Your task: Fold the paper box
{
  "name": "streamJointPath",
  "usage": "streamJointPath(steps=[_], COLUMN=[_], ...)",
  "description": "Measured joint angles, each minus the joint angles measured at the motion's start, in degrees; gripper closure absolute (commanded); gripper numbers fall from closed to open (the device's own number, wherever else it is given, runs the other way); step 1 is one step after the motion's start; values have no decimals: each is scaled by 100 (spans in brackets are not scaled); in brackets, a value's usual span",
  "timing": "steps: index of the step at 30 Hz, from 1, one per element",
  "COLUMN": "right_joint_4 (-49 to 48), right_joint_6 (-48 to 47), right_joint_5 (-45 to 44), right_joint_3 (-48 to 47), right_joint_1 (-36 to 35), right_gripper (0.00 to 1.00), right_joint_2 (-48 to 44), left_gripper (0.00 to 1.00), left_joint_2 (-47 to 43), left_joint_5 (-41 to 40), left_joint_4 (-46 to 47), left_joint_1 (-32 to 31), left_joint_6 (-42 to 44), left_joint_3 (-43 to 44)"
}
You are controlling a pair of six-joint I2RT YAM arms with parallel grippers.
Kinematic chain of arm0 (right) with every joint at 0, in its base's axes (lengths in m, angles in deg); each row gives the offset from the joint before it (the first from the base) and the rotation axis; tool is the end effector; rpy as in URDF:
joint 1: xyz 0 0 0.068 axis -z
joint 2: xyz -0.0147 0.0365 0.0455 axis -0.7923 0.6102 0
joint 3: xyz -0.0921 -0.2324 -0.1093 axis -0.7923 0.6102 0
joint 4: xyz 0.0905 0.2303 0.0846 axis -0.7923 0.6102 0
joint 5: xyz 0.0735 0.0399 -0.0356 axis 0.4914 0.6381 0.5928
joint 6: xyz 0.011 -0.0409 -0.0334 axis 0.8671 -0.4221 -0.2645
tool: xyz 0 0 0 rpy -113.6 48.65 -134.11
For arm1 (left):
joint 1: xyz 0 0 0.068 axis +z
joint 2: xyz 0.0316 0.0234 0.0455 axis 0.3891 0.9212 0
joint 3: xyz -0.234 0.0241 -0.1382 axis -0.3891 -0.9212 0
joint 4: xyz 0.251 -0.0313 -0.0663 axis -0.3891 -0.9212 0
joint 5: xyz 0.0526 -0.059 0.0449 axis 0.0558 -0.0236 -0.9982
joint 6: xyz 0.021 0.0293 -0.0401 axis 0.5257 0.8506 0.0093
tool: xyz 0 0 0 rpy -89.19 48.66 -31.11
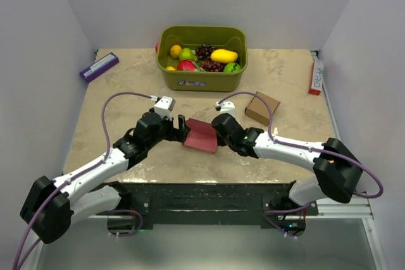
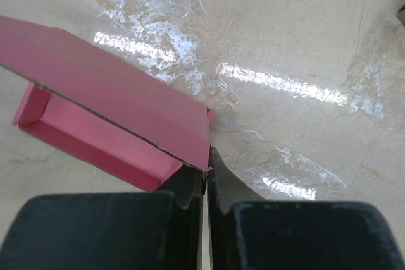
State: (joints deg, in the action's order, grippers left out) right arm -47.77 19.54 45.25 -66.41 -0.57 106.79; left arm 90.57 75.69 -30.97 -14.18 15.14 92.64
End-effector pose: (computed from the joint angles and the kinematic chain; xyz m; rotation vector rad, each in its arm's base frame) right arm 0.1893 0.2254 0.2089 -0.1964 2.2840 0.2433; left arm 0.1843 -0.1351 0.2353 0.1947 2.0495 -0.5634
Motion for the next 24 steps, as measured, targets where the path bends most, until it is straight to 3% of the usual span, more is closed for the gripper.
streamJointPath(steps=[9,15,24], right_joint_4=[-59,-52,-52], right_joint_6=[-1438,-1904,-2050], right_joint_5=[680,1123,1338], right_joint_3=[2,2,2], right_joint_1=[125,275,284], right_gripper=[100,100,100], right_joint_2=[-216,-286,-286], left_gripper=[6,11,41], left_joint_2=[2,98,474], left_joint_5=[254,170,168], left_joint_4=[275,382,584], left_joint_1=[7,11,11], left_joint_6=[240,415,636], left_joint_3=[-461,-468,-472])
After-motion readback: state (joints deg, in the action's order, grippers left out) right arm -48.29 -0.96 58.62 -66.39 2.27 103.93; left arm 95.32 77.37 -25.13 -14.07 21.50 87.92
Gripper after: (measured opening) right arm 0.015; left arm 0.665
